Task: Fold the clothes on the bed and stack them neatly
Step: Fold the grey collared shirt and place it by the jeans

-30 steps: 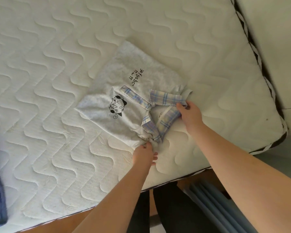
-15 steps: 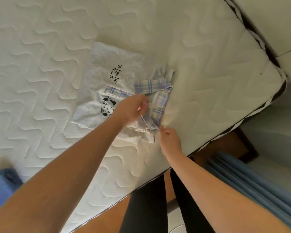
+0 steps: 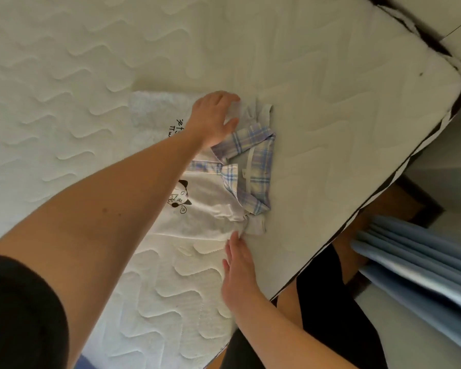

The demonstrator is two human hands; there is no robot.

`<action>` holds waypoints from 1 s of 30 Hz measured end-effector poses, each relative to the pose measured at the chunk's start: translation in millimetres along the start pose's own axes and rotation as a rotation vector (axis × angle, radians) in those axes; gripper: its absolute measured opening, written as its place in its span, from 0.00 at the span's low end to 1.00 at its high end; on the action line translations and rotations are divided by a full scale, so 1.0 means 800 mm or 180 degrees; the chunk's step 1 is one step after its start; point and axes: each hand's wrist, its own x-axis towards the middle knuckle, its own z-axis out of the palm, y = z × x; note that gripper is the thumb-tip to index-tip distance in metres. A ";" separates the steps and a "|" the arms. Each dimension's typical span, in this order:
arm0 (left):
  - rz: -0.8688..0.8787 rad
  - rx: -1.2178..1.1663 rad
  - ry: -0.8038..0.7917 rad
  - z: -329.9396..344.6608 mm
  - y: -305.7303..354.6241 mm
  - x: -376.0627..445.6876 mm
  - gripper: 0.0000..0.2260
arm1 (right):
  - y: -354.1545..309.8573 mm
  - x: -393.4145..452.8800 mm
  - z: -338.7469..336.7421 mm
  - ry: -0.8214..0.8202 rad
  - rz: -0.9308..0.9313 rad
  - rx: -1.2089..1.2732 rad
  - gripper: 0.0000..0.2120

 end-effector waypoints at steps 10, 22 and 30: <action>-0.0558 0.0431 -0.0934 -0.039 -0.001 0.065 0.33 | 0.004 0.025 0.053 0.0568 -0.0125 0.0605 0.24; -0.0223 0.0059 -0.1492 -0.058 -0.011 0.040 0.14 | 0.004 0.041 0.053 -0.0185 0.0043 0.1562 0.22; -0.0885 -0.0917 -0.1056 -0.103 -0.007 -0.066 0.10 | -0.074 0.029 0.014 -0.1200 -0.0623 0.0988 0.17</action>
